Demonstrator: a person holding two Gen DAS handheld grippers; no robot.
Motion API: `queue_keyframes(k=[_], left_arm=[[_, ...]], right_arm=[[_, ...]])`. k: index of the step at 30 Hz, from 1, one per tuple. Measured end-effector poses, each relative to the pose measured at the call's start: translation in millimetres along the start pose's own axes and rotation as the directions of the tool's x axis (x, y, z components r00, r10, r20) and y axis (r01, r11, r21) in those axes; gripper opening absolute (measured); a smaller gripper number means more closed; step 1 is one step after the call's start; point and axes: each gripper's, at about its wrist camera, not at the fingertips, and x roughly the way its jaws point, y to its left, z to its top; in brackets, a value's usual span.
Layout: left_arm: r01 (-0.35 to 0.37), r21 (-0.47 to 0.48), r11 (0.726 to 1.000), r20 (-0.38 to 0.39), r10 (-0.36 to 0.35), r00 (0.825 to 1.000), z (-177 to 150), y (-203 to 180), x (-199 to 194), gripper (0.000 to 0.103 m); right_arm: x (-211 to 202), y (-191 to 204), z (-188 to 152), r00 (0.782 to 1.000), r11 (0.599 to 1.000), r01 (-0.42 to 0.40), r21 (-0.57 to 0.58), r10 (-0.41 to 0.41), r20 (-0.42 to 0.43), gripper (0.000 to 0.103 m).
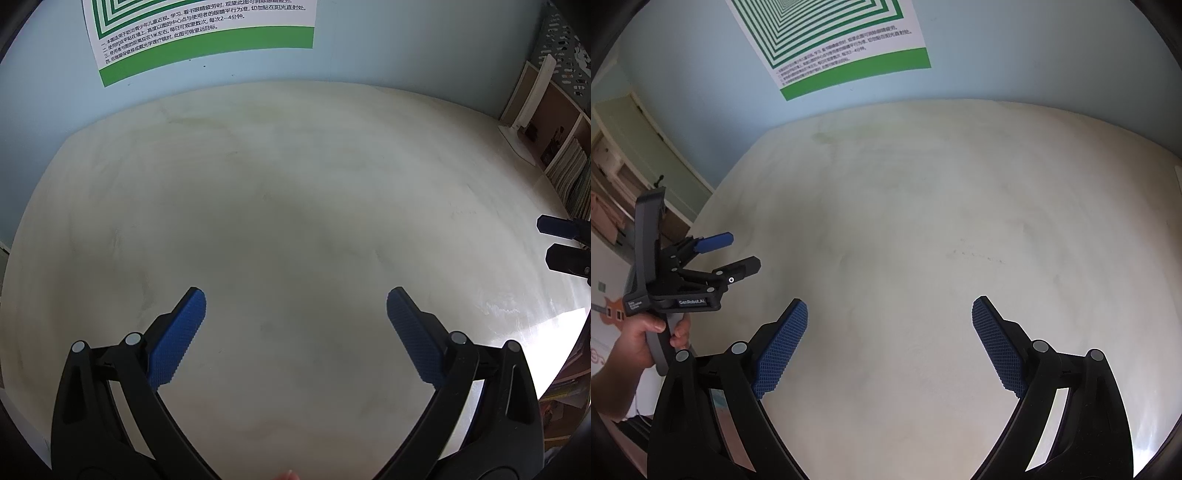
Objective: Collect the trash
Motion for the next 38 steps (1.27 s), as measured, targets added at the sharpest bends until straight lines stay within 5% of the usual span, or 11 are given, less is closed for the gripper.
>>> queue_keyframes(k=[31, 34, 38], left_arm=[[-0.003, -0.006, 1.000, -0.017, 0.003, 1.000, -0.8, 4.4, 7.5, 0.096], [-0.047, -0.043, 0.998, -0.046, 0.045, 0.998, 0.7, 10.0, 12.3, 0.096], [0.024, -0.122, 0.992, -0.072, -0.032, 0.997, 0.0, 22.1, 18.8, 0.096]], right_arm=[[2.5, -0.3, 2.2, 1.000, 1.000, 0.000, 0.018, 0.000, -0.006, 0.090], [3.9, -0.1, 1.8, 1.000, 1.000, -0.001, 0.021, 0.001, -0.009, 0.090], [7.0, 1.3, 2.8, 1.000, 1.000, -0.002, 0.018, 0.002, -0.015, 0.090]])
